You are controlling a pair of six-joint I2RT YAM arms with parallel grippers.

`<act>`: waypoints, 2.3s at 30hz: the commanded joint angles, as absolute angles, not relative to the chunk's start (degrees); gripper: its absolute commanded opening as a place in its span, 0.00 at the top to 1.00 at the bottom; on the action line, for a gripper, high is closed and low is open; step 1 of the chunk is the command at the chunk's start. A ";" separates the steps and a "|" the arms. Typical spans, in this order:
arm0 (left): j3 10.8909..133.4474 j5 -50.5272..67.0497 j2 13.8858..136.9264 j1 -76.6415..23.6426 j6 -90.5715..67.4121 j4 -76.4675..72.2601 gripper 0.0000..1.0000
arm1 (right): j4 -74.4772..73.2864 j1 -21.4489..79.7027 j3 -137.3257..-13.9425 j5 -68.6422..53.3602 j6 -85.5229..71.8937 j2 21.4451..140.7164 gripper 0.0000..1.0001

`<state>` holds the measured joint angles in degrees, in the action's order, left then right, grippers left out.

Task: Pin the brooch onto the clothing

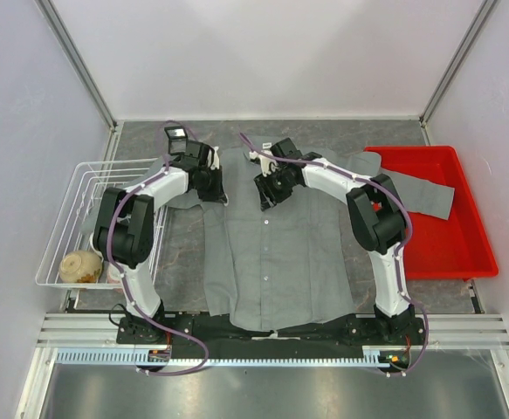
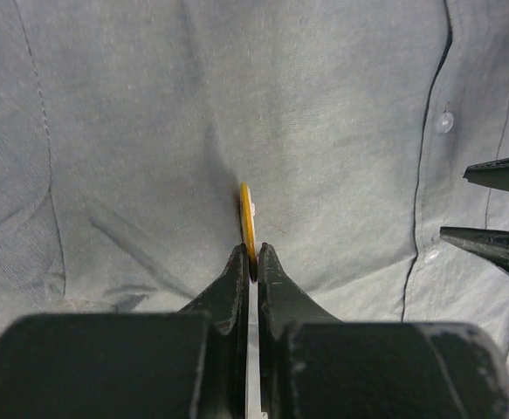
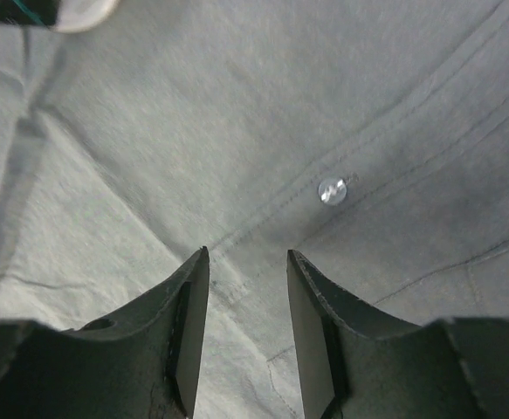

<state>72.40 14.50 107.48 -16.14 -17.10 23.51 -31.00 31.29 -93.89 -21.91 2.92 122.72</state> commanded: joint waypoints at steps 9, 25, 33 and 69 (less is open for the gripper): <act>64.43 17.04 103.98 -16.44 -22.23 26.80 0.98 | -36.21 28.48 -83.24 -20.65 7.56 119.62 0.55; 59.23 13.46 90.79 -15.64 -25.75 23.11 0.98 | -29.89 30.40 -90.51 -19.88 -7.09 111.79 0.54; 61.70 10.99 91.23 -12.22 -27.68 22.94 0.98 | -28.65 38.04 -106.95 -3.53 -20.12 121.98 0.55; 60.29 9.67 91.76 -10.63 -27.86 21.09 0.98 | -28.65 44.74 -124.19 16.26 -24.43 144.84 0.58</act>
